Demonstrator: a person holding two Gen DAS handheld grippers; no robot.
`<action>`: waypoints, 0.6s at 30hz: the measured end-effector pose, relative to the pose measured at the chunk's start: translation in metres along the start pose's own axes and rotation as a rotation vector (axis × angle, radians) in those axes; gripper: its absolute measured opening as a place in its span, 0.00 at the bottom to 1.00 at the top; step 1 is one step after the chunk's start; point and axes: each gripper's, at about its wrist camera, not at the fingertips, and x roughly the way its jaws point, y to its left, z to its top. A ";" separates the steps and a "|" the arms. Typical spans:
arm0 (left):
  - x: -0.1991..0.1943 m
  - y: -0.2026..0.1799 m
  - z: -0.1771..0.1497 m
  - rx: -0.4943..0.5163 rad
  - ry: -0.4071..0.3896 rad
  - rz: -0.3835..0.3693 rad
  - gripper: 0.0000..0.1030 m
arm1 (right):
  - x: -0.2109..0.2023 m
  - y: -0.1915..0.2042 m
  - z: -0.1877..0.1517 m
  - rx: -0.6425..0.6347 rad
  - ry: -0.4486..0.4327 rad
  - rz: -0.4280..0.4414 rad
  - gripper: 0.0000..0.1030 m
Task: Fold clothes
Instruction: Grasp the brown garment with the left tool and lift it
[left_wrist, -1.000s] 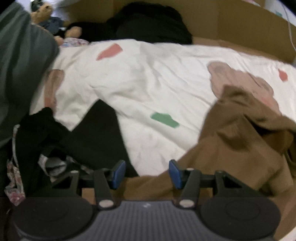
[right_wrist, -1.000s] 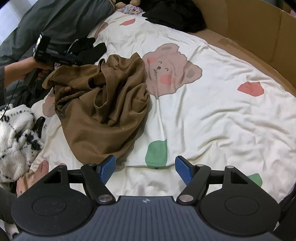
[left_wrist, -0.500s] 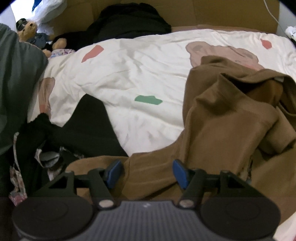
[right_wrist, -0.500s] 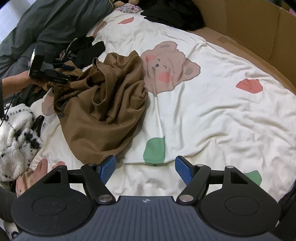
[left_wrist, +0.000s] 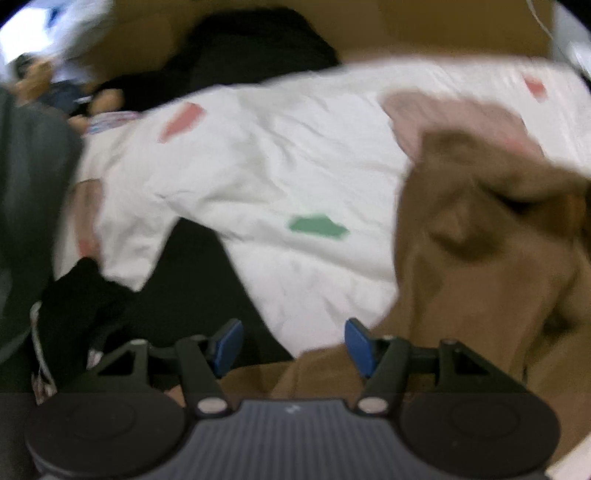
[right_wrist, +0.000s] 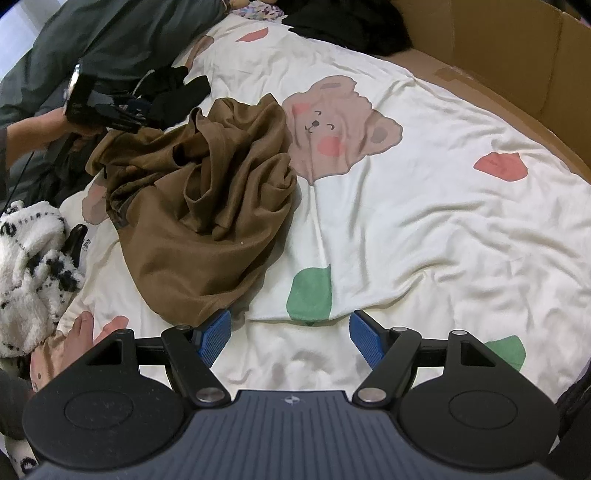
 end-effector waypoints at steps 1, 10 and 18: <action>0.005 -0.005 -0.001 0.045 0.025 -0.004 0.62 | 0.000 -0.001 0.000 0.000 0.001 -0.001 0.73; 0.013 -0.017 -0.009 0.132 0.099 -0.061 0.63 | 0.003 -0.004 -0.004 0.017 0.014 0.005 0.73; 0.008 -0.032 -0.010 0.284 0.053 -0.074 0.55 | 0.003 -0.004 -0.005 0.013 0.016 0.002 0.73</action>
